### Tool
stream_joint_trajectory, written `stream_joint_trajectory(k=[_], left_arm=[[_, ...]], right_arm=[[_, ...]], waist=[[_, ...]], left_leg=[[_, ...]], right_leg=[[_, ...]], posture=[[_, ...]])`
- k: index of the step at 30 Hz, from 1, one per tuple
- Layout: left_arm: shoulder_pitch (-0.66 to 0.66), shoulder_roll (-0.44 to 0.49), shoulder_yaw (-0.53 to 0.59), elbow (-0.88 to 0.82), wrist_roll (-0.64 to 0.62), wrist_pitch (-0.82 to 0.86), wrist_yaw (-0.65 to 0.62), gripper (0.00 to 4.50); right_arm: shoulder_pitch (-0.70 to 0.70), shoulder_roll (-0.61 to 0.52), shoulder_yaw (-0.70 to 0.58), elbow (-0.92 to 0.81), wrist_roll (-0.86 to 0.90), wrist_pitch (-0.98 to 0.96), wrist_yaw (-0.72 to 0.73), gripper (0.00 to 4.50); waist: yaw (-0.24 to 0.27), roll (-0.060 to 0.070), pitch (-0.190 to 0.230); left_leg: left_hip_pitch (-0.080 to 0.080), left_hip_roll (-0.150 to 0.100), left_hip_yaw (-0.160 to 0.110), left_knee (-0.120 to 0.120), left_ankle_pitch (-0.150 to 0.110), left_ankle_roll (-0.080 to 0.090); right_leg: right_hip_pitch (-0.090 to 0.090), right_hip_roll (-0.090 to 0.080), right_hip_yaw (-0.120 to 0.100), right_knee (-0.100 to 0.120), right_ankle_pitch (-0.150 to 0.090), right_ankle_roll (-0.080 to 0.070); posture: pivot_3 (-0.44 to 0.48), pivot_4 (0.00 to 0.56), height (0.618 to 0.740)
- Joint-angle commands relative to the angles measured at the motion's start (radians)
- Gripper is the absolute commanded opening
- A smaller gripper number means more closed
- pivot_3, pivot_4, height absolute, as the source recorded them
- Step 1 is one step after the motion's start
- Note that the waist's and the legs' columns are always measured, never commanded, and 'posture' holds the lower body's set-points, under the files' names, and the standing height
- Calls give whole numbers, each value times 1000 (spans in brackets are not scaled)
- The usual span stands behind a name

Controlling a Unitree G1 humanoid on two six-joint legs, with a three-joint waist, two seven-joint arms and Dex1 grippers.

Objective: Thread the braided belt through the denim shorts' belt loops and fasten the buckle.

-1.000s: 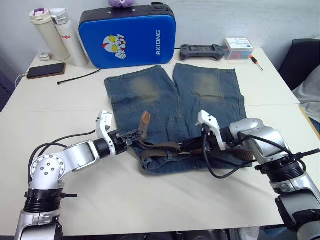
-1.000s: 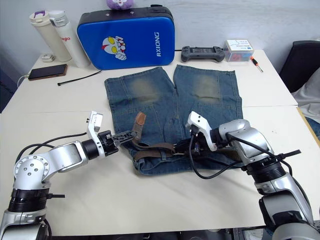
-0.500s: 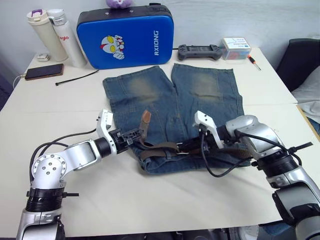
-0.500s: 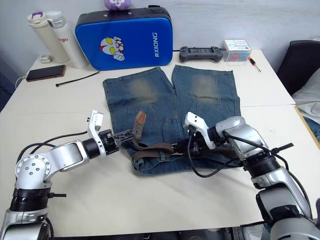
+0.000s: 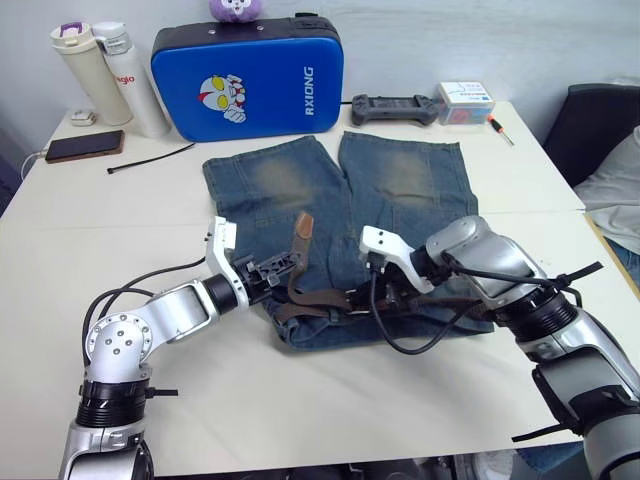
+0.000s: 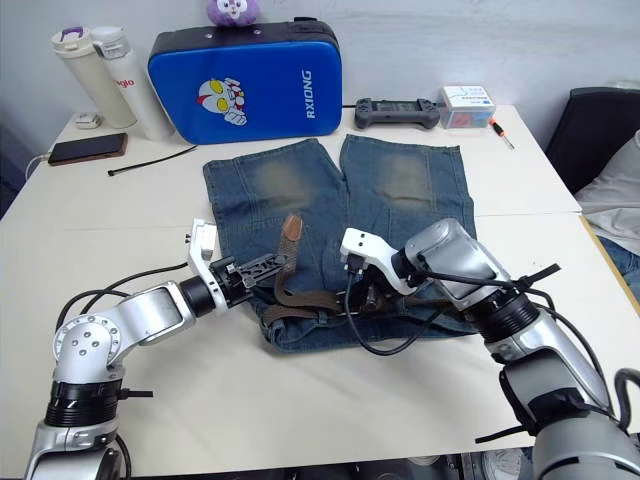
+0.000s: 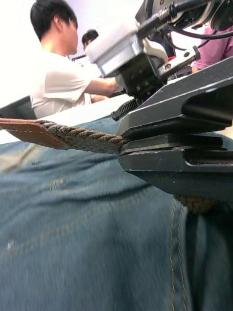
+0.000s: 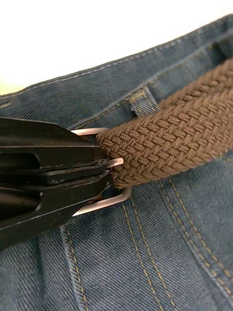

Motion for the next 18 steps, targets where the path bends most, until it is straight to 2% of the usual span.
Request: stream_joint_trajectory(k=[1, 2, 7, 10, 14, 18], left_arm=[[-30, 4, 4, -32, -1, -5, -22, 0], [-41, 7, 6, -29, -4, -4, -23, 0], [-112, 26, 21, -5, -27, 4, -44, 0], [-171, 55, 33, 52, -23, 26, -104, 0], [-276, 86, 20, 157, 45, 66, -190, 0], [-400, 40, -24, 281, 141, 92, -286, 0]], right_arm=[[76, 16, 162, 2, -49, 90, -52, 97], [80, 12, 174, -4, -57, 96, -60, 97], [106, 2, 220, 1, -117, 72, -113, 97], [128, -9, 242, 5, -154, 46, -142, 97], [151, -8, 243, 11, -192, -8, -172, 97], [168, 7, 250, 17, -241, -85, -201, 97]], waist=[[1, 0, -2], [1, 0, -5], [1, 1, -12], [1, 0, -20], [1, -2, -26], [0, -3, -28]], left_leg=[[6, 0, 0, -3, 0, 0], [14, 0, 0, -8, 0, 0], [29, 2, -1, -14, -5, -1], [29, 3, -1, -14, -7, -2], [30, 4, -2, -14, -7, -3], [34, 5, -2, -14, -9, -4]], right_leg=[[7, 0, 0, -2, 0, -1], [13, 0, 0, -6, 0, -1], [28, 1, -1, -13, -1, -2], [29, 3, -1, -14, -1, -2], [30, 4, -1, -14, -1, -2], [33, 5, -1, -15, -1, -3]], posture=[[0, 150, 740], [0, 150, 740], [0, 150, 740], [0, 150, 740], [0, 150, 740], [0, 150, 740]])
